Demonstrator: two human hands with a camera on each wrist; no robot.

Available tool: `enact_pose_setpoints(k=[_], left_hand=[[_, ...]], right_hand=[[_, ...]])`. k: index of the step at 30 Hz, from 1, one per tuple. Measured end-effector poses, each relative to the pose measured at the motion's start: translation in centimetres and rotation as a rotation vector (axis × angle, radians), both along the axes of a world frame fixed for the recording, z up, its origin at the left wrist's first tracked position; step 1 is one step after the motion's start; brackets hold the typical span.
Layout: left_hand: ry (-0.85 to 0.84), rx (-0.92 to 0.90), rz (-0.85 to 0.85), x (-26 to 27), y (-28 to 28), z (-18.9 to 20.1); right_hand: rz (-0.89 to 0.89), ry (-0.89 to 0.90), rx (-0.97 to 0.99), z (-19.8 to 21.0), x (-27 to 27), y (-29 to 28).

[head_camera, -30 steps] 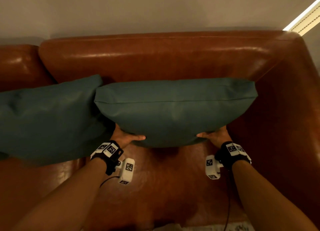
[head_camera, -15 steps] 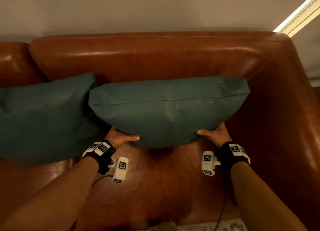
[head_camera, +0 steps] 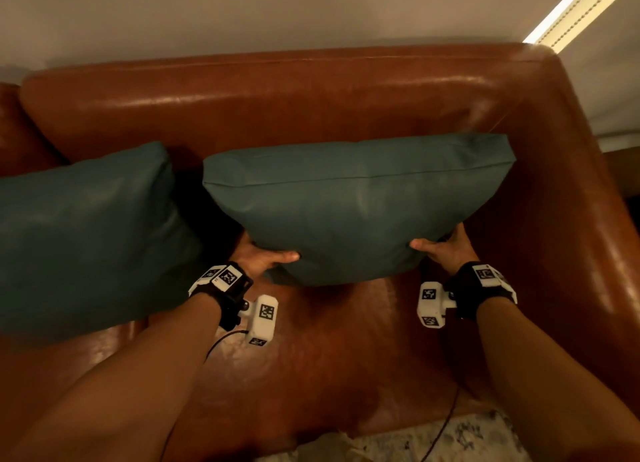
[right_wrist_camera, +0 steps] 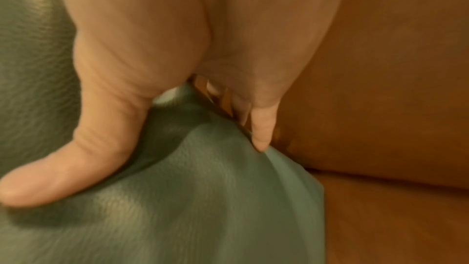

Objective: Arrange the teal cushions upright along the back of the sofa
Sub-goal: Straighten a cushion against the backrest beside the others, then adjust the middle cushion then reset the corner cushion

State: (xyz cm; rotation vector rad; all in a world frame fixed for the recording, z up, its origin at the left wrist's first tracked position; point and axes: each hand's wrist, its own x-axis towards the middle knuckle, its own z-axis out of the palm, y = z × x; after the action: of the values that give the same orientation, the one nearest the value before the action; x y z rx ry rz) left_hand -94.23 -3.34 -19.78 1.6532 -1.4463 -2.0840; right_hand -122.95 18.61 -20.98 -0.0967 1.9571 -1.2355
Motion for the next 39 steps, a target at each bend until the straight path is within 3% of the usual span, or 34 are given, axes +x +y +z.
enact_pose_setpoints(k=[9, 14, 19, 22, 24, 27, 33, 39], left_hand=[[-0.048, 0.034, -0.035, 0.6, 0.3, 0.5], [-0.093, 0.048, -0.068, 1.4, 0.2, 0.9], [-0.040, 0.047, -0.005, 2.2, 1.2, 3.6], [0.002, 0.051, 0.013, 4.0, 1.5, 4.3], [0.004, 0.056, 0.038, 6.1, 1.4, 4.5], [-0.019, 0.052, 0.070, 10.7, 0.8, 4.5], [-0.073, 0.038, 0.169, 23.6, -2.2, 5.2], [-0.172, 0.003, 0.284, 35.2, -6.3, 5.5]], right_hand=[[0.021, -0.003, 0.090, 1.8, 1.8, -0.2], [-0.083, -0.070, 0.135, 1.4, 2.8, 1.0], [-0.069, -0.061, 0.212, 2.3, 7.5, 1.1], [0.061, -0.105, 0.394, 1.8, 11.8, 1.0], [0.223, -0.147, 0.455, 0.3, 15.1, 0.5], [0.401, -0.251, 0.512, 3.4, 21.6, -2.7], [0.494, -0.182, 0.363, 4.4, 31.0, -9.1], [0.479, -0.141, 0.295, 5.8, 38.1, -15.3]])
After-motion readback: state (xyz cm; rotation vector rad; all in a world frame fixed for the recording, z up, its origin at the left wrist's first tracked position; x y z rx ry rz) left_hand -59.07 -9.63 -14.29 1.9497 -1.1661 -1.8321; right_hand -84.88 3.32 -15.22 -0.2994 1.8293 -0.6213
